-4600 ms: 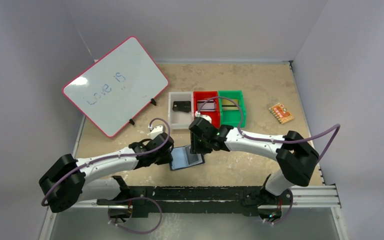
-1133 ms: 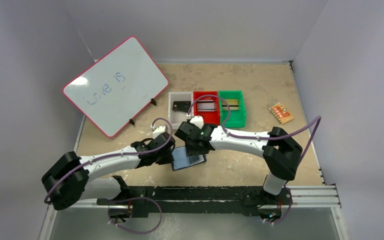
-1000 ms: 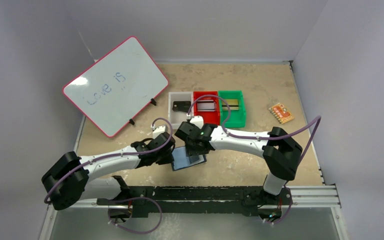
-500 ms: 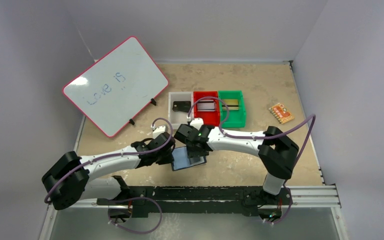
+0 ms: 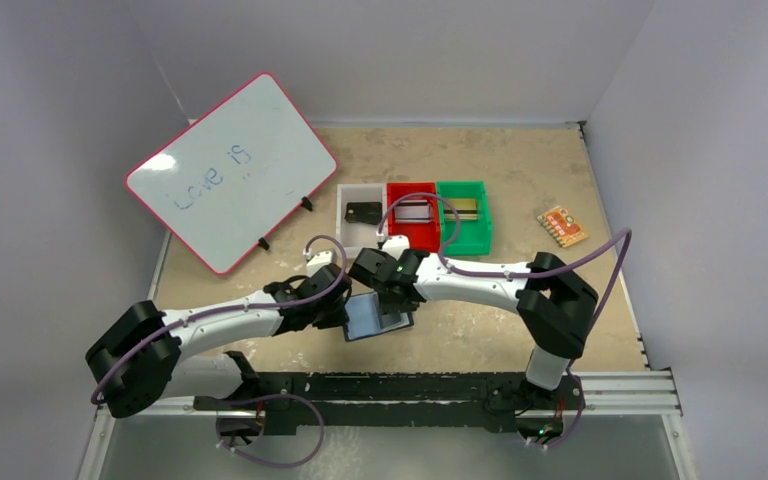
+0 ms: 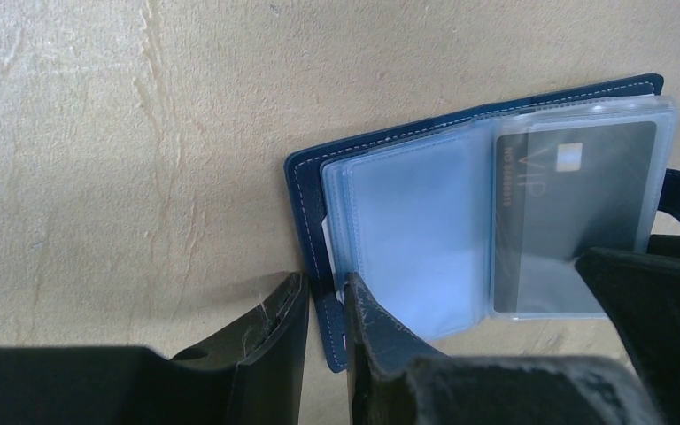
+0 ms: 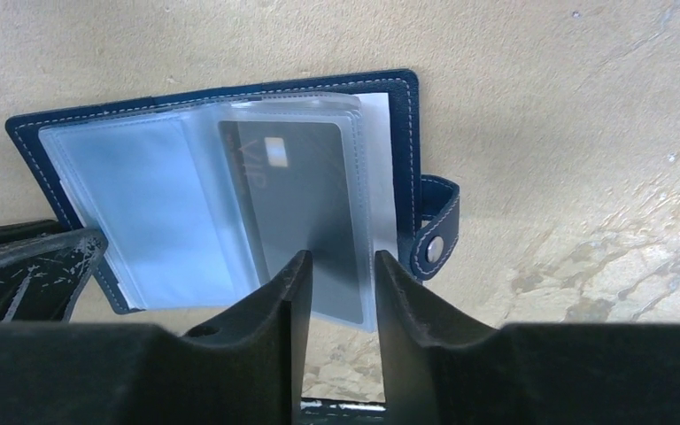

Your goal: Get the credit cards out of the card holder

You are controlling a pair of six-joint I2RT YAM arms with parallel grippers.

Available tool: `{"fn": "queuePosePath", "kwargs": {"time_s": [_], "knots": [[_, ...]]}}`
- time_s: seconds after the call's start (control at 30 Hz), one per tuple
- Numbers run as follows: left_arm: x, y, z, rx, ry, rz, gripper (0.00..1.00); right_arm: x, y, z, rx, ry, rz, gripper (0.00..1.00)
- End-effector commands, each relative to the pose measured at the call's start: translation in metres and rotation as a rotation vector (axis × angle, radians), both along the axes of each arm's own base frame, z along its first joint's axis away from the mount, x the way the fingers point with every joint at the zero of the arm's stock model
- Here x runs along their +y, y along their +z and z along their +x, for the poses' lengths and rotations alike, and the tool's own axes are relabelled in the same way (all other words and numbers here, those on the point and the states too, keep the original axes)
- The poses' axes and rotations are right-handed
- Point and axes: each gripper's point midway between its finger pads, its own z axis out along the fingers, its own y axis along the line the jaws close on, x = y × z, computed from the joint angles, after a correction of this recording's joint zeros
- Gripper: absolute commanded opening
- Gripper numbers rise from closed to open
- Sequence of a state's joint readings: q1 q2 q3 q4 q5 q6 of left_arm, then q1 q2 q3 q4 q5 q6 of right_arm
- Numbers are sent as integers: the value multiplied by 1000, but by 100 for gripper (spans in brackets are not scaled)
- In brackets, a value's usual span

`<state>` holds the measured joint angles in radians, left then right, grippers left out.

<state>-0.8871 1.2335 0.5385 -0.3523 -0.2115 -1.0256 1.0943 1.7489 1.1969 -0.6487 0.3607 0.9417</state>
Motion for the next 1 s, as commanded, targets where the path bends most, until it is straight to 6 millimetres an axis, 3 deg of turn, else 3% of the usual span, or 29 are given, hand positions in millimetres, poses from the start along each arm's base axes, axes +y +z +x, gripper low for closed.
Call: {"fn": "queuePosePath", "kwargs": {"time_s": [0.0,0.17,0.33,0.83,0.97], "knots": [[-17,16,11,-47,-28,-46,20,-1,14,7,-60,-33,0,31],[-17,15,11,-45,-26,-47,20,-3,18,9,-72,-31,-4,20],[-16,15,10,-43,-29,-45,20,-7,16,8,-73,-38,-28,28],[-16,13,9,-41,-32,-44,20,1,27,10,-109,-3,-5,0],[-16,13,9,-41,-32,-45,20,6,36,11,-129,13,21,0]]}}
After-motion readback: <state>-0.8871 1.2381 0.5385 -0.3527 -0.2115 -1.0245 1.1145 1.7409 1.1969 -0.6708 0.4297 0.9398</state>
